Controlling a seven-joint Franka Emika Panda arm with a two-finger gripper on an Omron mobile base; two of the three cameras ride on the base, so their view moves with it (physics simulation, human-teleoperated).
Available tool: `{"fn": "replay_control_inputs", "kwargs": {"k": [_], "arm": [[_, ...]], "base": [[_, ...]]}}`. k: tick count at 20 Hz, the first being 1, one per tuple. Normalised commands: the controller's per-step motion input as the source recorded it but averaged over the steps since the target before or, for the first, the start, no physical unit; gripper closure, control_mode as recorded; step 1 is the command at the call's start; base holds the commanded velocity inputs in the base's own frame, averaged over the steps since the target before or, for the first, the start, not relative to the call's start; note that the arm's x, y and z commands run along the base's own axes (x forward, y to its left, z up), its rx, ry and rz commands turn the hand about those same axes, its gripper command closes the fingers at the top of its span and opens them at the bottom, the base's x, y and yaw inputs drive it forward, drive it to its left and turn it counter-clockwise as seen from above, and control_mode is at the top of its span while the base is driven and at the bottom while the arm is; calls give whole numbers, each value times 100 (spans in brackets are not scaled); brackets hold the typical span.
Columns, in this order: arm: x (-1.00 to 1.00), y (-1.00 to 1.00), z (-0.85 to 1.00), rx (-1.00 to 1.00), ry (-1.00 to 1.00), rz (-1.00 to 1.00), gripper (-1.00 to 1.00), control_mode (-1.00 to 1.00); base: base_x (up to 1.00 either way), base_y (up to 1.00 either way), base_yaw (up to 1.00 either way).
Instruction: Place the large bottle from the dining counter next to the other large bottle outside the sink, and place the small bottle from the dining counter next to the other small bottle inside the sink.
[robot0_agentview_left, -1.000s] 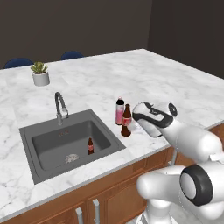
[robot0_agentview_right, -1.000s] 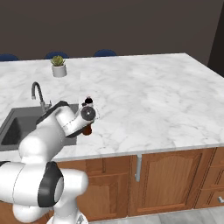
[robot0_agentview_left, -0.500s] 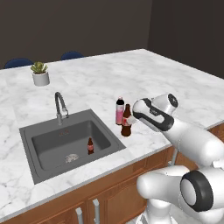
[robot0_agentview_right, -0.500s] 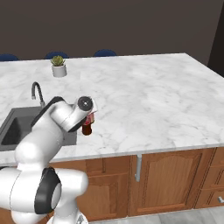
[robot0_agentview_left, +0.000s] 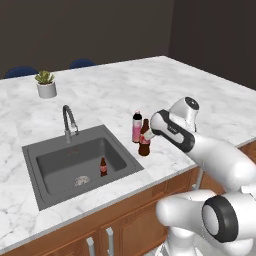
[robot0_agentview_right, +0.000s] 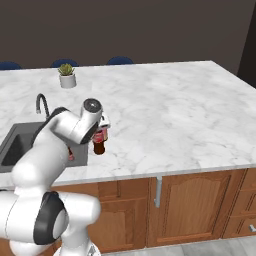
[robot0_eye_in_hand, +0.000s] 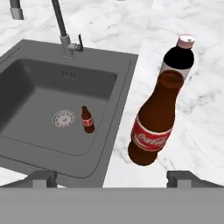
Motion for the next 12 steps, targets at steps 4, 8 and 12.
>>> {"fn": "replay_control_inputs", "kwargs": {"k": [4, 8, 12], "arm": [[-40, 0, 0, -10, 15, -4, -100, -100], [-51, 0, 0, -11, 7, -6, -100, -100], [-44, 0, 0, -11, 0, -6, -100, -100]], "base": [[0, 0, 0], [0, 0, 0], [0, 0, 0]]}}
